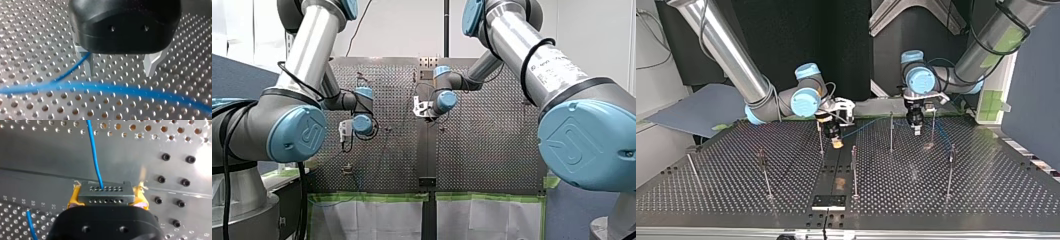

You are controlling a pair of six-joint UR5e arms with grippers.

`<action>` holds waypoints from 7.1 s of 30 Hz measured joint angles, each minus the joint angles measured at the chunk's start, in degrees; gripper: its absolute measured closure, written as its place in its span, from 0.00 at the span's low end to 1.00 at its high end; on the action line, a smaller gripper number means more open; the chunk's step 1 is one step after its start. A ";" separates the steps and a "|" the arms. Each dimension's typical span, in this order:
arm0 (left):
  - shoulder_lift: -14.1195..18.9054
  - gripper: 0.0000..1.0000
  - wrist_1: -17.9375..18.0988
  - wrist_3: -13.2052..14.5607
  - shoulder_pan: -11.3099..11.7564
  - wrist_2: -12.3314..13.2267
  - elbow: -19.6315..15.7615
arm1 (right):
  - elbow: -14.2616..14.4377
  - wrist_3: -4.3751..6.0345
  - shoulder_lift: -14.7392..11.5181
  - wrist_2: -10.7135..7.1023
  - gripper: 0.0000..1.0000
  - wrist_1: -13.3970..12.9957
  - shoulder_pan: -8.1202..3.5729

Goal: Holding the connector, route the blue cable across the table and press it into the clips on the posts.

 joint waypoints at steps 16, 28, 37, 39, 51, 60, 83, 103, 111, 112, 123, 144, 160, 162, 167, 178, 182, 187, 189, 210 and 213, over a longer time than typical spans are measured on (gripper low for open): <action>7.94 0.00 -8.41 -0.25 -3.97 -0.07 -4.62 | 0.87 0.34 0.89 -0.04 1.00 0.10 0.74; 10.15 0.00 -12.16 -0.92 -8.13 -0.61 -5.53 | 1.00 0.59 0.90 -0.07 1.00 0.12 -0.07; 8.71 0.00 -8.65 -4.41 -12.27 -4.04 -3.04 | 1.00 0.61 0.77 -0.09 1.00 0.35 -1.32; 7.94 0.00 -8.47 -4.85 -13.09 -4.26 -2.23 | 1.00 0.62 0.71 -0.09 1.00 0.37 -1.56; 6.04 0.00 -8.26 -6.93 -18.55 -3.64 1.61 | 0.97 0.62 0.48 -0.09 1.00 0.30 -2.58; 2.12 0.00 -7.57 -8.57 -19.76 -5.68 4.36 | 0.98 0.62 0.32 -0.09 1.00 0.30 -2.60; -4.21 0.00 -4.95 -11.83 -18.86 -10.58 10.93 | 0.99 0.61 0.21 -0.26 1.00 0.21 -2.36; -5.83 0.98 -5.88 -13.00 -19.09 -12.57 12.44 | 0.98 0.62 0.11 -0.35 1.00 0.30 -2.49; -5.62 0.98 -6.05 -13.92 -19.34 -12.49 12.48 | 0.99 0.62 0.11 -0.35 1.00 0.29 -2.49; -5.57 0.98 -6.11 -13.93 -19.37 -12.53 12.48 | 0.99 0.61 0.11 -0.35 1.00 0.29 -2.49; -3.25 0.98 -9.26 -14.67 -19.51 -14.57 12.45 | 0.99 0.49 -1.40 -0.40 1.00 1.12 -2.43; 6.81 0.98 -16.08 -12.66 -20.08 -15.39 12.44 | 1.12 4.06 -11.05 -1.08 1.00 7.62 -3.17; 14.88 0.98 -18.65 -11.63 -20.10 -13.89 12.47 | 1.24 4.08 -19.25 -2.27 1.00 12.66 -2.76; 15.65 0.98 -18.81 -11.41 -20.24 -13.47 12.49 | 1.58 4.04 -20.28 -2.51 1.00 12.97 -2.90; 18.22 0.98 -18.83 -11.33 -20.27 -11.23 12.66 | 3.39 3.78 -22.63 -3.01 1.00 13.16 -3.44; 20.96 0.98 -19.96 -10.75 -19.37 -9.66 15.84 | 5.00 3.40 -26.35 -6.76 1.00 12.92 -4.74; 19.55 0.98 -20.12 -10.47 -19.00 -9.66 16.01 | 5.01 3.29 -25.55 -7.89 1.00 12.78 -4.80; 17.51 0.98 -19.78 -9.96 -18.71 -9.51 16.03 | 5.00 3.21 -24.25 -8.73 1.00 12.71 -4.81; 16.95 0.98 -19.54 -9.88 -18.53 -9.35 16.03 | 4.98 3.18 -23.70 -8.84 1.00 12.69 -4.81; 15.33 0.98 -16.75 -9.53 -13.02 -2.61 16.48 | 3.37 2.98 -19.45 -11.41 1.00 11.82 -6.92; 14.71 0.98 -16.94 -9.53 -13.19 -1.15 16.64 | 2.80 3.03 -19.01 -11.47 1.00 11.79 -7.01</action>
